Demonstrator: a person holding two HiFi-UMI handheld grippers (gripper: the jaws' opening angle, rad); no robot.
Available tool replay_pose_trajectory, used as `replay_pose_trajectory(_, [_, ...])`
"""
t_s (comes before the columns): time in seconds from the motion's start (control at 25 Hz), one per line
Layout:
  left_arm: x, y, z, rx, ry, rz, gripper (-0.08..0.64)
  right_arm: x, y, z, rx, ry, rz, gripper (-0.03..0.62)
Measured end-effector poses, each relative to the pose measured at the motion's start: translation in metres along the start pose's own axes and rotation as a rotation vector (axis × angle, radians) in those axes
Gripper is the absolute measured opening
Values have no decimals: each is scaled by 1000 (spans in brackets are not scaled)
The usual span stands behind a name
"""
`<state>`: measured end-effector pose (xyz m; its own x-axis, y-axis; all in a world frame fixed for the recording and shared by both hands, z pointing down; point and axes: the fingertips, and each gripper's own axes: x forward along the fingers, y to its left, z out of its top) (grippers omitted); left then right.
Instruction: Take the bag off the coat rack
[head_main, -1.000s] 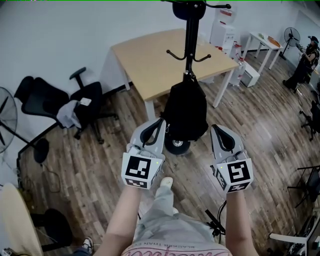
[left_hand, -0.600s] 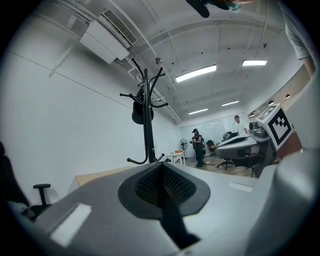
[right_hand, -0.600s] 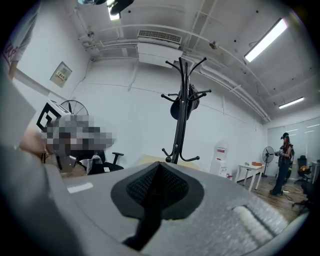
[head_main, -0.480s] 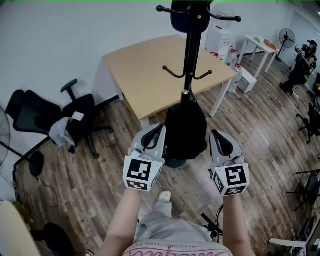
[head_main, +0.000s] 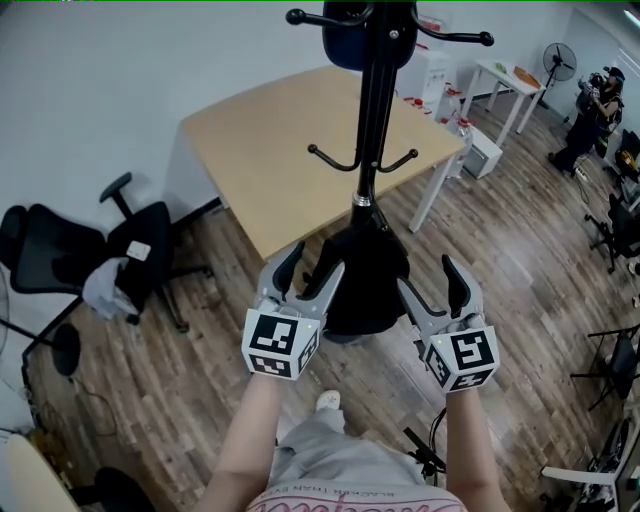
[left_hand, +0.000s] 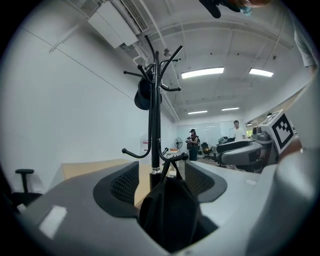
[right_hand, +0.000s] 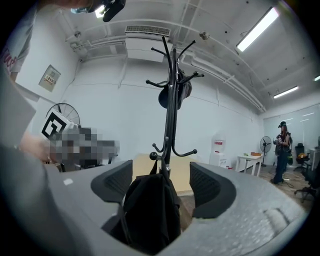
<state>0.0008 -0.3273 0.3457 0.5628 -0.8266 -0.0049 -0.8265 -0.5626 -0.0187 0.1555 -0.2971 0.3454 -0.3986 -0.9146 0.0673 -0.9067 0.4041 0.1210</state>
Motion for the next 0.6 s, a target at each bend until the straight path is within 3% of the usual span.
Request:
replay_pose_trajectory(0.16, [15,5,-4,-34,-23,-53,383,15,-9,-3,78,-19,-32,427])
replay_pose_trajectory(0.28, [25,6,-15,-43,8,-94,413,25,-7,-9,102,-18,-27,428])
replay_pose_trajectory(0.6, [48,6,-60,-41,130,-146,388,55,-5,-54,74,109,-28,389])
